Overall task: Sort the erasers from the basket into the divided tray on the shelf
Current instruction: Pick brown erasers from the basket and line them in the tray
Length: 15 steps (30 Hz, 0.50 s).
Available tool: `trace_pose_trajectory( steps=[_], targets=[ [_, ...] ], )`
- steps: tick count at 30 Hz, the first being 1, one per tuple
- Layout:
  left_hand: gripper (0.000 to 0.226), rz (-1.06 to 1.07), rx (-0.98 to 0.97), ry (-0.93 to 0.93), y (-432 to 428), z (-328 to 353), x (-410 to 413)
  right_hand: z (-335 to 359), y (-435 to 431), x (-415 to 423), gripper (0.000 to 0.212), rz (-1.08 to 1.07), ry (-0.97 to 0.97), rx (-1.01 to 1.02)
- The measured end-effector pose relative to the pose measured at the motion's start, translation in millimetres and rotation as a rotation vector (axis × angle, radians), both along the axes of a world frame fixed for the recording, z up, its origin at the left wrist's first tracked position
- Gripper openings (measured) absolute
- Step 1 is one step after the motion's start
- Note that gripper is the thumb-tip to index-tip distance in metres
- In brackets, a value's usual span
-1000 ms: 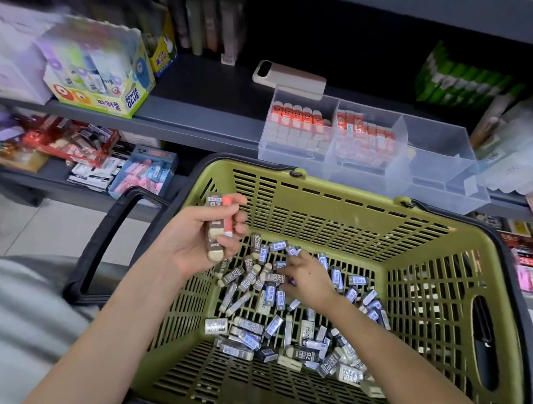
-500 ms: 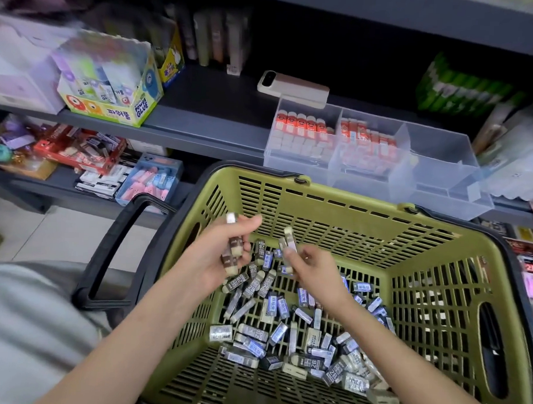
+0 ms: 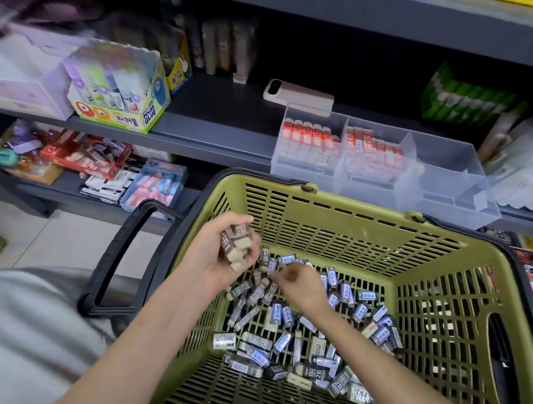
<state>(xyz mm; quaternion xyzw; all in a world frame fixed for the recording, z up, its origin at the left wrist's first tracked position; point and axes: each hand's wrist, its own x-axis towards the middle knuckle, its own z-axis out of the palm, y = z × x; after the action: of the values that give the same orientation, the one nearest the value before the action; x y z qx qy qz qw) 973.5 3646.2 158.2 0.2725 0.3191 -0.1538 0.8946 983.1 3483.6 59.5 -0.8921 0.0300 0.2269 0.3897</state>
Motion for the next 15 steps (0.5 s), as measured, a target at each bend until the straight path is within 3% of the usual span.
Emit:
trace_pose_trajectory(
  steps=[2, 7, 13, 15],
  targets=[
    [0.029, 0.037, -0.112, -0.064, 4.4, 4.1, 1.1, -27.8, 7.4, -4.7, 0.036, 0.095, -0.074, -0.310],
    [0.029, 0.025, -0.238, -0.146, 10.7, 9.0, -0.2, -67.8, 36.5, -20.2, 0.064, 0.102, -0.179, -0.544],
    [0.036, 0.027, -0.268, -0.107, 12.0, 7.8, -0.3, -71.0, 45.3, -17.3, 0.045, -0.018, -0.136, -0.415],
    [0.035, 0.012, -0.267, -0.115, 11.7, 7.9, -0.9, -73.5, 38.6, -16.7, 0.043, 0.044, -0.163, -0.391]
  ],
)
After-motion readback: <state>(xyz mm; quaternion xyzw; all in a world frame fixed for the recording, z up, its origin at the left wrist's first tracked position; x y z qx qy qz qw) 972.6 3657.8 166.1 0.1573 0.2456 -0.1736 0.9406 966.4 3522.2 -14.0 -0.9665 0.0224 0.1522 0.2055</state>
